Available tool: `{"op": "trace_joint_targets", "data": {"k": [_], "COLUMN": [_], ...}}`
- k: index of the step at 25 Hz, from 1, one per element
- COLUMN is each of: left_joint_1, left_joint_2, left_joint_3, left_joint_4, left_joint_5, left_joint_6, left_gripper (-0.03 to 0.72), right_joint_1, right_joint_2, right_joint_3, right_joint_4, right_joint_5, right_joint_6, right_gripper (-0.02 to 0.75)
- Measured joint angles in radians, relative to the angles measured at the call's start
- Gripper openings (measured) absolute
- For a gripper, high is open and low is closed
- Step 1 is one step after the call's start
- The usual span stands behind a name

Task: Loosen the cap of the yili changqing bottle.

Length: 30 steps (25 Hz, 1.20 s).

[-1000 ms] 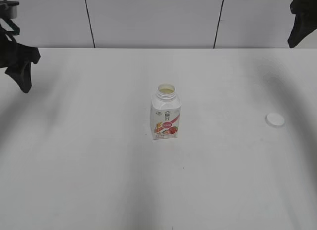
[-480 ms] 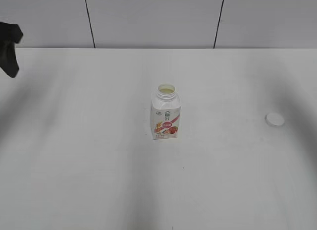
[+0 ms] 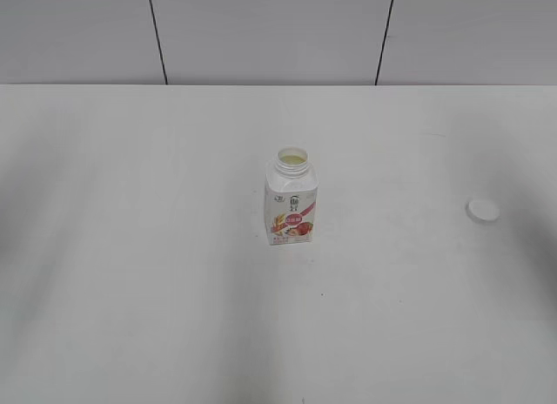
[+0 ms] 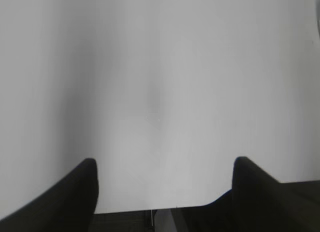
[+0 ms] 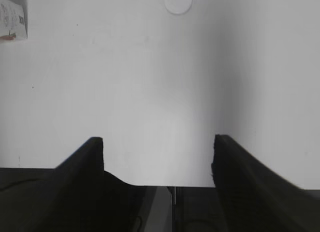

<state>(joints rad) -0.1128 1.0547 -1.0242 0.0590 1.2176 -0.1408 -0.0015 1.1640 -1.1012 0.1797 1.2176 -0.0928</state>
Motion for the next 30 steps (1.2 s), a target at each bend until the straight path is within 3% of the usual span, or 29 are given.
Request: {"op": "trace_joint_targets", "data": {"k": [7,17,23,30], "left_joint_1": [0.0,0.0,0.0,0.0], "left_joint_2": [-0.434,-0.921,-1.014,-1.025], "left_joint_3": [0.238,0.42,0.463,0.491], "left_joint_4": [-0.012,-0.095,-0.093,-0.092], "left_joint_5": [-0.022,-0.087,-0.076,-0.151], "left_joint_6": [0.0,0.015,0.071,0.078], "left_gripper": [0.494,0.492,0.492,0.491], "right_joint_1": [0.0,0.0,0.0,0.0], "right_joint_2": [-0.173,-0.454,-0.686,-0.986], "right_joint_3": [0.17,0.4,0.553,0.561], "right_joint_4": [0.0,0.001,0.001,0.008], "right_joint_5": [0.001,-0.081,-0.144,-0.163], "right_joint_6": [0.001,-0.019,-0.084,-0.089], "right_gripper": [0.534,0.534,0.534,0.534]}}
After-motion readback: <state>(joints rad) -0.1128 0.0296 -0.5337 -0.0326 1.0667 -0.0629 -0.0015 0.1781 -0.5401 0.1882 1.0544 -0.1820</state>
